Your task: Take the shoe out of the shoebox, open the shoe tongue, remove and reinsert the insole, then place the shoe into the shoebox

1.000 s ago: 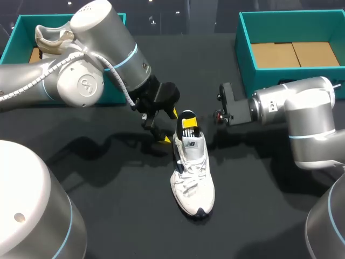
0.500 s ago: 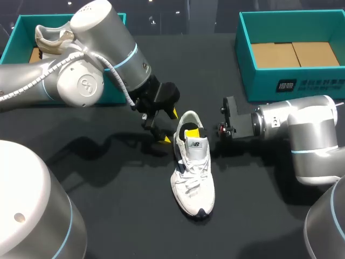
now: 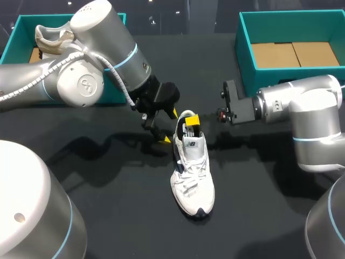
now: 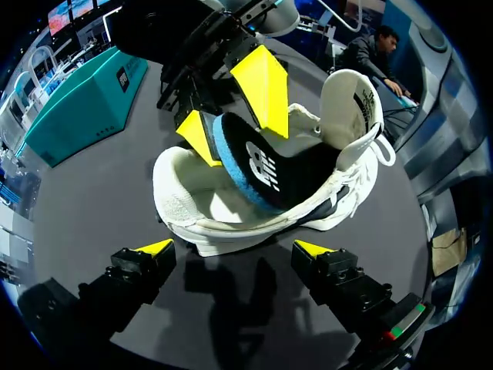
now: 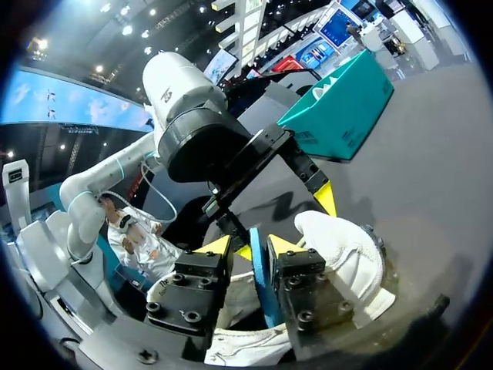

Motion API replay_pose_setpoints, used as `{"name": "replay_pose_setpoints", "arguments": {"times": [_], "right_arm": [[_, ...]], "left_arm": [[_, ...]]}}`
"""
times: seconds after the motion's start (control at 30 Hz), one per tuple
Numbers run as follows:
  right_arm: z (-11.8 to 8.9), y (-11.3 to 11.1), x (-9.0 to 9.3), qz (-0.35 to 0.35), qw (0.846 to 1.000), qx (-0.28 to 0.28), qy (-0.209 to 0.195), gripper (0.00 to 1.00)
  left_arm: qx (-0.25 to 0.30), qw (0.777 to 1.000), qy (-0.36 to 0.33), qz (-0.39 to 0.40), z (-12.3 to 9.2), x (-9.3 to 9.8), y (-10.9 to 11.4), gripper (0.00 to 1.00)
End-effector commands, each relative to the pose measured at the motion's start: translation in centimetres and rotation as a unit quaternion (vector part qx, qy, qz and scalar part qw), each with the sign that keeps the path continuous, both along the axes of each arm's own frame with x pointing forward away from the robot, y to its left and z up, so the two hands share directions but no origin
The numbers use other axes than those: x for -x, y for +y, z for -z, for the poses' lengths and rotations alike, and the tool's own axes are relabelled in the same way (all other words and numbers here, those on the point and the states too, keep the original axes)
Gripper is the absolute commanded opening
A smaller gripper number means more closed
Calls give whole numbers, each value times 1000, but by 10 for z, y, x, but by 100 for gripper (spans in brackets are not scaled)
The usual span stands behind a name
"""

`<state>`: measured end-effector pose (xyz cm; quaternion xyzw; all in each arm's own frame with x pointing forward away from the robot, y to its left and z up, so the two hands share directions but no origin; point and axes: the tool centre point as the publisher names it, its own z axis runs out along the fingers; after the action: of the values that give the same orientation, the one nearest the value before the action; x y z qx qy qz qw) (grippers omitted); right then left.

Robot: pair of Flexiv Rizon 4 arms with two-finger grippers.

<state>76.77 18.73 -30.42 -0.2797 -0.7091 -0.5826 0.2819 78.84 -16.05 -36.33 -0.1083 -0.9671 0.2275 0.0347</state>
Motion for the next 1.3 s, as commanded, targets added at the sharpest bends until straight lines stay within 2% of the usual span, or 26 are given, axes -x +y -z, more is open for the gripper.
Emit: {"name": "replay_pose_setpoints", "arguments": {"times": [0.03, 0.17, 0.37, 0.47, 0.57, 0.63, 0.67, 0.73, 0.93, 1.3], "right_arm": [[12, 5, -5, -4, 1000, 3, 12, 2], [25, 6, 0, 1, 999, 8, 32, 0], [40, 3, 17, 13, 998, 7, 62, 0], [40, 2, 22, 16, 998, 3, 66, 0], [29, 1, 23, 20, 998, 4, 52, 0], [21, 0, 21, 21, 999, 5, 39, 24], [17, 0, 20, 21, 999, 6, 33, 32], [11, -1, 17, 20, 1000, 9, 20, 37], [-1, -5, 11, 17, 1000, 22, 2, 38], [6, -27, 2, 36, 998, 51, 18, 38]], "left_arm": [[0, 1000, -1, 0, 0, 1, 1, 100], [0, 1000, -1, 0, 0, 1, 1, 100], [0, 1000, -1, 0, 0, 1, 1, 100], [0, 1000, -1, 0, 0, 1, 1, 100], [0, 1000, -1, 0, 0, 1, 1, 100], [0, 1000, -1, 0, 0, 1, 1, 100], [0, 1000, -1, 0, 0, 1, 1, 100], [5, 1000, -2, 9, -6, 2, 0, 100], [19, 1000, -7, 17, -19, 4, 3, 100], [38, 998, -8, 40, -48, 4, 27, 100]]}}
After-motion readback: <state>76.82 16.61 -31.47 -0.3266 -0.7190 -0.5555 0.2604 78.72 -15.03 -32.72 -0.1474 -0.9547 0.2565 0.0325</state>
